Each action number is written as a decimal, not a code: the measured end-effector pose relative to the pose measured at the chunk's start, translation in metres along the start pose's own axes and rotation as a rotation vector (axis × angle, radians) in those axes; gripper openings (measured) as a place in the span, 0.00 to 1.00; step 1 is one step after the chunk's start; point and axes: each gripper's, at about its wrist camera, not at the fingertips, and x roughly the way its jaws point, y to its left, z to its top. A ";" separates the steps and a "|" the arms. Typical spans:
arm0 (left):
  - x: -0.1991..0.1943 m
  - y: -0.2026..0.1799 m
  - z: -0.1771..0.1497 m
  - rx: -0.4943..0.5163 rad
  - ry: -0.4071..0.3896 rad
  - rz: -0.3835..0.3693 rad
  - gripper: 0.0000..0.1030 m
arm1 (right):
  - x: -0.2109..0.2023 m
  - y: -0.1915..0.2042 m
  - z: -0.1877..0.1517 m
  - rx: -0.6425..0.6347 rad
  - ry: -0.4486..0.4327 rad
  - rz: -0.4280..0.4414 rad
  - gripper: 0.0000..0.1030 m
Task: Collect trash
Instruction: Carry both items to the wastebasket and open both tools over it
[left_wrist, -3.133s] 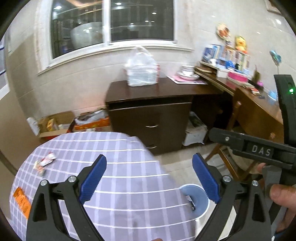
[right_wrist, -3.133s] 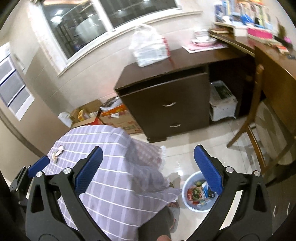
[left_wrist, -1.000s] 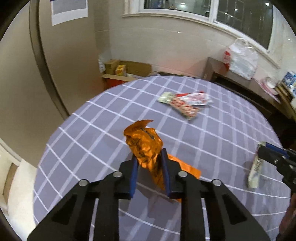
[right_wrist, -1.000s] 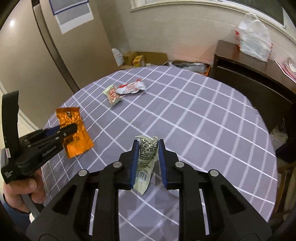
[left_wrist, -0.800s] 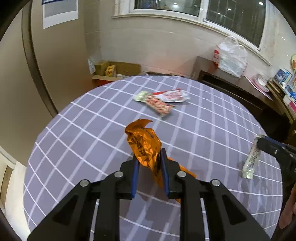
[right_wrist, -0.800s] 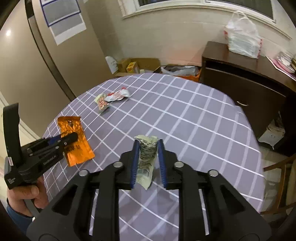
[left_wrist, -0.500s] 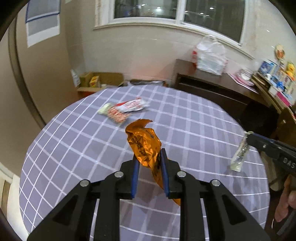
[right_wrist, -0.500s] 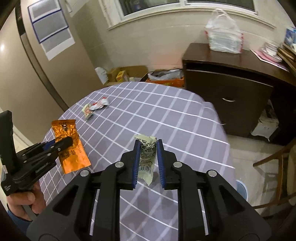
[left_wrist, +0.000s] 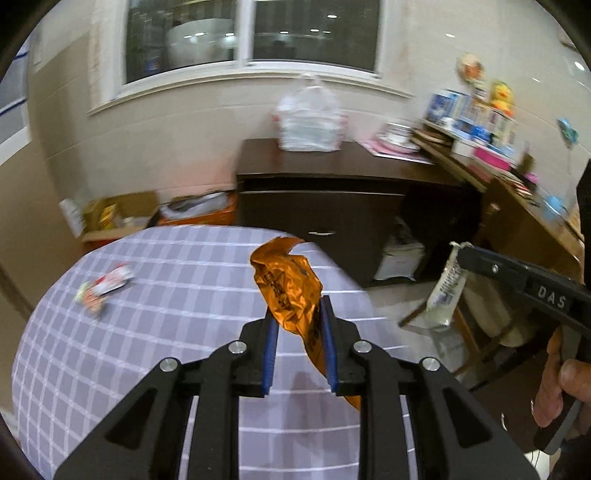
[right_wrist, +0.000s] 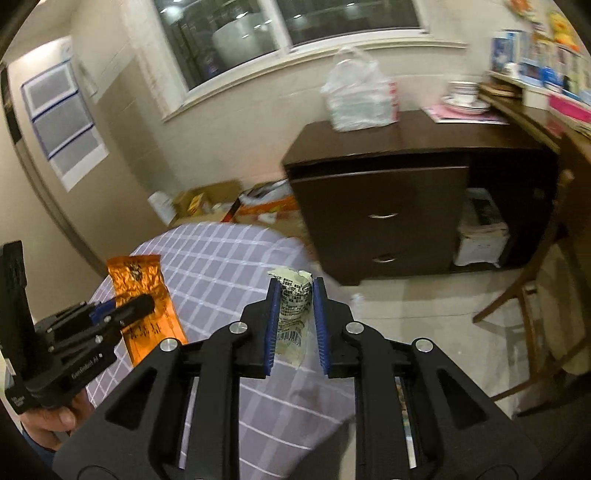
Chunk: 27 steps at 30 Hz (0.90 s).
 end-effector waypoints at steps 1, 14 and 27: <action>0.002 -0.012 0.001 0.017 0.001 -0.014 0.20 | -0.007 -0.012 0.001 0.015 -0.009 -0.018 0.18; 0.058 -0.148 -0.001 0.202 0.091 -0.173 0.20 | -0.038 -0.141 -0.020 0.194 -0.018 -0.184 0.18; 0.138 -0.214 -0.036 0.339 0.274 -0.194 0.21 | 0.007 -0.208 -0.057 0.303 0.102 -0.218 0.19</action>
